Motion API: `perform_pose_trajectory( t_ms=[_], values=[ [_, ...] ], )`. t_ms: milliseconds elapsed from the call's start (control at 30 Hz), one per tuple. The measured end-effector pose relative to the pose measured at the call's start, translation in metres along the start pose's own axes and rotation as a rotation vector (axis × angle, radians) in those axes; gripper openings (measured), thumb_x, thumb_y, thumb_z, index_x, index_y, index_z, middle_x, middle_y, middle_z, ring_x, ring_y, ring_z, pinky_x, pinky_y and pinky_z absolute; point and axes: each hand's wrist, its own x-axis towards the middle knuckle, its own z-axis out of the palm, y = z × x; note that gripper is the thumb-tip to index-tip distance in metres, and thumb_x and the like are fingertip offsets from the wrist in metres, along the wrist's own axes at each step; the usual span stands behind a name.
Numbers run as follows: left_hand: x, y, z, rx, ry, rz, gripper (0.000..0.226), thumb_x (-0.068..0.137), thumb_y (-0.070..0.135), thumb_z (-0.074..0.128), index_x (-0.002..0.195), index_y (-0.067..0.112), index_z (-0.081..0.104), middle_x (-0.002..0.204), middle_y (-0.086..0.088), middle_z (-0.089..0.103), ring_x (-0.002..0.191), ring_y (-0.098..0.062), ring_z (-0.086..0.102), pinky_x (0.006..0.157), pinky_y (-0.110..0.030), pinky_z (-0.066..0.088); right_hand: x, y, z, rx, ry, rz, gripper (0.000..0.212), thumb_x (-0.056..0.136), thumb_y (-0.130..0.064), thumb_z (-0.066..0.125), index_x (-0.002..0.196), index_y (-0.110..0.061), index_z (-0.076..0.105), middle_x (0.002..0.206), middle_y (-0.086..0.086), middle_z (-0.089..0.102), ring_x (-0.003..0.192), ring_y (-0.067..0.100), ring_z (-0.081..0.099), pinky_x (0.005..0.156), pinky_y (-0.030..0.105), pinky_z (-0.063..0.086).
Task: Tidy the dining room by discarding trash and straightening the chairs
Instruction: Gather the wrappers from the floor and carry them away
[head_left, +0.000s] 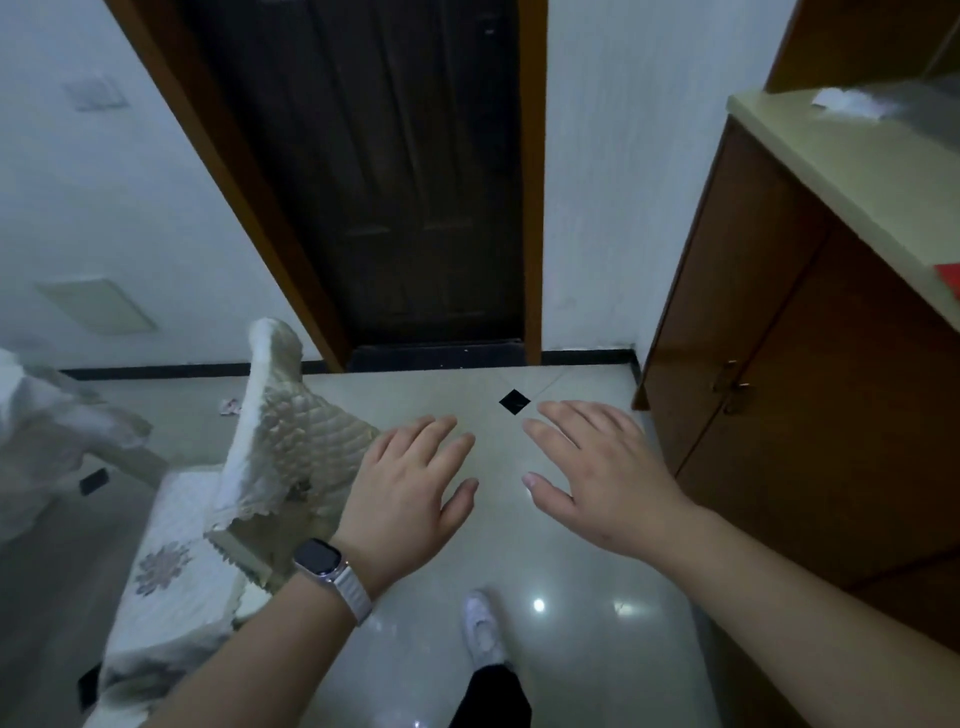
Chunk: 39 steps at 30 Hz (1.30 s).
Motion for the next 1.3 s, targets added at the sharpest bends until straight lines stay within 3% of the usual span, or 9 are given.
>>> perform_pose_trajectory(
  t_ms=[233,467,567,867,967,1300],
  values=[
    [0.082,-0.091,0.048,-0.076,0.016,-0.08,0.046,0.091,0.044,0.051,0.127,0.017,0.061,0.13,-0.007,0.061,0.12,-0.028,0.055,0.097,-0.042,0.046,0.127,0.03,0.032,-0.061,-0.089,-0.012,0.052,0.092,-0.052,0.041,0.127,-0.018,0.059,0.13,0.004,0.058,0.119,0.026,0.053,0.101,0.043,0.042],
    [0.148,-0.182,0.069,-0.041,0.004,-0.089,0.048,0.092,0.048,0.044,0.128,0.021,0.059,0.129,-0.004,0.061,0.119,-0.024,0.054,0.101,-0.037,0.036,0.242,0.035,0.054,-0.11,-0.128,-0.039,0.051,0.093,-0.054,0.04,0.129,-0.022,0.057,0.134,0.001,0.057,0.124,0.023,0.051,0.105,0.043,0.039],
    [0.165,-0.207,0.075,-0.076,-0.006,-0.138,0.048,0.091,0.048,0.045,0.128,0.02,0.059,0.129,-0.005,0.061,0.119,-0.025,0.055,0.1,-0.04,0.042,0.274,0.039,0.068,-0.103,-0.155,-0.057,0.051,0.092,-0.054,0.041,0.129,-0.022,0.057,0.134,0.001,0.057,0.124,0.023,0.05,0.106,0.042,0.038],
    [0.221,-0.277,0.113,-0.048,0.007,-0.202,0.047,0.09,0.044,0.055,0.128,0.016,0.059,0.13,-0.007,0.06,0.121,-0.026,0.053,0.1,-0.04,0.039,0.384,0.072,0.12,-0.067,-0.172,-0.174,0.051,0.092,-0.053,0.044,0.128,-0.02,0.058,0.135,0.003,0.057,0.124,0.025,0.051,0.105,0.043,0.039],
    [0.243,-0.303,0.128,-0.013,-0.045,-0.258,0.047,0.091,0.045,0.052,0.129,0.018,0.058,0.131,-0.005,0.06,0.122,-0.026,0.052,0.102,-0.038,0.034,0.431,0.093,0.14,-0.057,-0.169,-0.218,0.052,0.092,-0.054,0.044,0.13,-0.02,0.058,0.135,0.003,0.056,0.124,0.026,0.051,0.104,0.043,0.039],
    [0.354,-0.373,0.147,0.098,-0.148,-0.432,0.049,0.094,0.049,0.043,0.133,0.022,0.055,0.136,-0.002,0.058,0.126,-0.024,0.051,0.104,-0.042,0.041,0.603,0.159,0.177,0.063,-0.182,-0.376,0.054,0.093,-0.053,0.042,0.134,-0.02,0.055,0.137,0.003,0.055,0.125,0.024,0.05,0.107,0.043,0.038]
  ],
)
